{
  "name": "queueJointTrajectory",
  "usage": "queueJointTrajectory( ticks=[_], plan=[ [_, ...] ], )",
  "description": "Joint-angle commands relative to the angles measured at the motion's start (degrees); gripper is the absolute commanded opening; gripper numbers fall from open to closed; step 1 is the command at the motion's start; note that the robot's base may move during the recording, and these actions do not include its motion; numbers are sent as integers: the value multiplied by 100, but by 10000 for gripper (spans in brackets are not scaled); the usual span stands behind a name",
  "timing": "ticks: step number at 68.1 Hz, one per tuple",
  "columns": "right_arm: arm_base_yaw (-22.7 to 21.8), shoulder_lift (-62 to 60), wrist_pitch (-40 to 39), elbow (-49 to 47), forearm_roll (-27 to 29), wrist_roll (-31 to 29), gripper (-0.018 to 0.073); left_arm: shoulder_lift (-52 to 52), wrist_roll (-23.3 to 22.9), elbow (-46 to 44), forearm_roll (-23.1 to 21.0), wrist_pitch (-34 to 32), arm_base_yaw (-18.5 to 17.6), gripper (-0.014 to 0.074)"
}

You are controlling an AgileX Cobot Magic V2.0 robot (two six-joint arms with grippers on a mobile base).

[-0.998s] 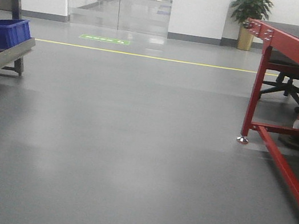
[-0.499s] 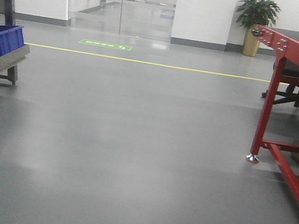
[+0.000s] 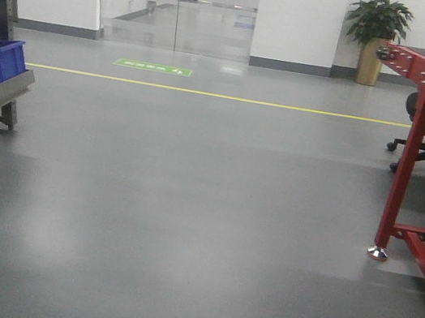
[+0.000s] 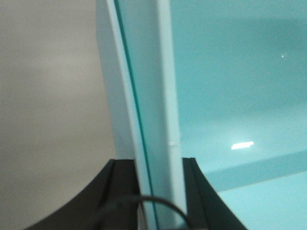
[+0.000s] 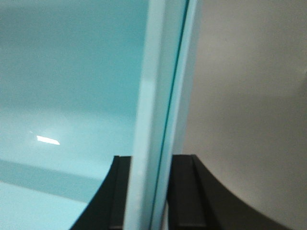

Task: Move two blue bins to right shelf middle
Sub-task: 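Drive across the floor holding the teal bin in both grippers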

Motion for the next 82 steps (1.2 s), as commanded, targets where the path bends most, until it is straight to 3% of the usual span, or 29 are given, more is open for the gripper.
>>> queueJointTrajectory(
  ticks=[1, 82],
  plan=[
    [-18, -97, -438, -105, 31, -22, -155, -127, 125, -92, -95, -526, -27, -111],
    [-18, -97, -551, -105, 31, -22, -155, -127, 125, -92, -75, -526, -27, -111]
  ],
)
